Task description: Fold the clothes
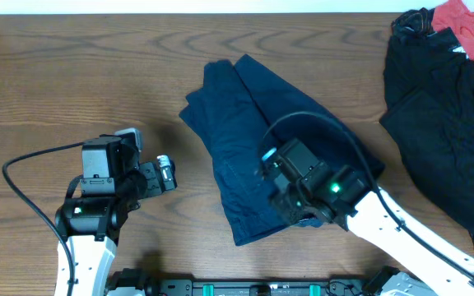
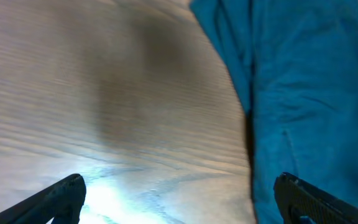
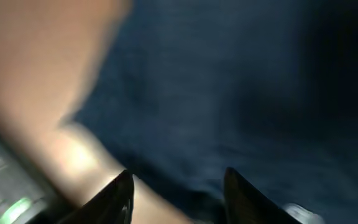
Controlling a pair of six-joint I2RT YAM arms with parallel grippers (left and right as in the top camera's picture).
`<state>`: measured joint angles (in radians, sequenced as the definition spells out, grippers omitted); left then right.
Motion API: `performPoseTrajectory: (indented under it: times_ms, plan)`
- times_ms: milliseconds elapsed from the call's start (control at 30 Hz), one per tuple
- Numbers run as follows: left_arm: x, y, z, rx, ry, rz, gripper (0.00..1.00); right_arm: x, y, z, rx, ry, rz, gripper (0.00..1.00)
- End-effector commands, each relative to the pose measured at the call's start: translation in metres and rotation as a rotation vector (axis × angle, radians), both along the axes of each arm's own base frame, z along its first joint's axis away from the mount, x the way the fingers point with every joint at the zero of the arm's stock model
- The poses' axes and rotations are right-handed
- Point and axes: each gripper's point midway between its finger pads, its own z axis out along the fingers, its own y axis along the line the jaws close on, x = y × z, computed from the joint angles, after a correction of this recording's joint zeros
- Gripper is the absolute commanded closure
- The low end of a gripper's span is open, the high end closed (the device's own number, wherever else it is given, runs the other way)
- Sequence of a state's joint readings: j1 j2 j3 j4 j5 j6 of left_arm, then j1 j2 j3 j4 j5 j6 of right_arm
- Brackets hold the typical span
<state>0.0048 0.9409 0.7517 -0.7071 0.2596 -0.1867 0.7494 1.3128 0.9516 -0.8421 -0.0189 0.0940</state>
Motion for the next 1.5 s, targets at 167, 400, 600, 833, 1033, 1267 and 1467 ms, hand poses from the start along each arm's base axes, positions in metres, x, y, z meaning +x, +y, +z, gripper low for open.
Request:
performPoseTrajectory:
  times_ms: [167, 400, 600, 833, 1033, 1267, 1467]
  plan:
    - [-0.016, -0.053, 0.005, -0.3, 0.098, -0.079, 0.02, 0.08, -0.088, 0.054, -0.029, -0.317, -0.596, 0.39]
    - [-0.052, -0.085, -0.042, -0.422, 0.445, 0.078, 0.02, 0.085, -0.123, 0.046, -0.02, -0.246, -0.712, 0.37]
    - [-0.091, -0.113, -0.079, -0.382, 0.705, 0.121, 0.02, 0.084, -0.136, 0.043, -0.018, -0.215, -0.753, 0.37]
    - [-0.096, -0.141, -0.11, -0.297, 0.767, 0.108, 0.02, 0.083, -0.133, 0.042, -0.004, -0.198, -0.745, 0.37]
    - [-0.105, -0.159, -0.13, -0.27, 0.827, 0.126, 0.11, 0.079, -0.134, 0.039, -0.019, -0.183, -0.744, 0.37]
    - [-0.117, -0.165, -0.133, -0.244, 0.849, 0.091, 0.94, 0.079, -0.134, 0.04, -0.017, -0.186, -0.744, 0.37]
    - [-0.111, -0.137, -0.13, -0.166, 0.798, 0.037, 0.94, 0.079, -0.136, 0.04, -0.028, -0.189, -0.748, 0.36]
